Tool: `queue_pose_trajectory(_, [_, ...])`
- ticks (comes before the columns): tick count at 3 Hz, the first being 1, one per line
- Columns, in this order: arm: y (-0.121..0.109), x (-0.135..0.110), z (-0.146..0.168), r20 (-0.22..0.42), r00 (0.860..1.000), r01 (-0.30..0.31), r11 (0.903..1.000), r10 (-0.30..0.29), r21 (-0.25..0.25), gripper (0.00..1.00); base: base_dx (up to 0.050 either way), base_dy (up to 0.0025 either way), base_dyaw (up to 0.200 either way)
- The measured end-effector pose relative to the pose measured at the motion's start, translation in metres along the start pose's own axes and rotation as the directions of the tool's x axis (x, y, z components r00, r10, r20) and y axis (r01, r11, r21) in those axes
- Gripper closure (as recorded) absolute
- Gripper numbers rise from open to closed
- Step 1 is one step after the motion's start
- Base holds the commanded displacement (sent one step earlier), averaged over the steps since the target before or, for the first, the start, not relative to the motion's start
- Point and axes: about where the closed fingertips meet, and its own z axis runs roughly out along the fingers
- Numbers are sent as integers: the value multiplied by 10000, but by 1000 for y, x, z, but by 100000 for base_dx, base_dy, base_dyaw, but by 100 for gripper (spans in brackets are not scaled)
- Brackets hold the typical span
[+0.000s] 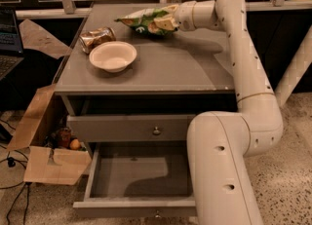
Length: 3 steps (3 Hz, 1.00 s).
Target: Place green rice chip bag into middle drawer
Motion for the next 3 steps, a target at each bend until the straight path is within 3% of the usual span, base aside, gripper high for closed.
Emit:
queue_pose_trajectory(2, [-5,-44,-64,1407,9898,224,9997,-236,101,100,0,0,0])
queue_pose_trajectory(3, [-5,-57,-89,1719,9850,143,9999,-155,84,100,0,0,0])
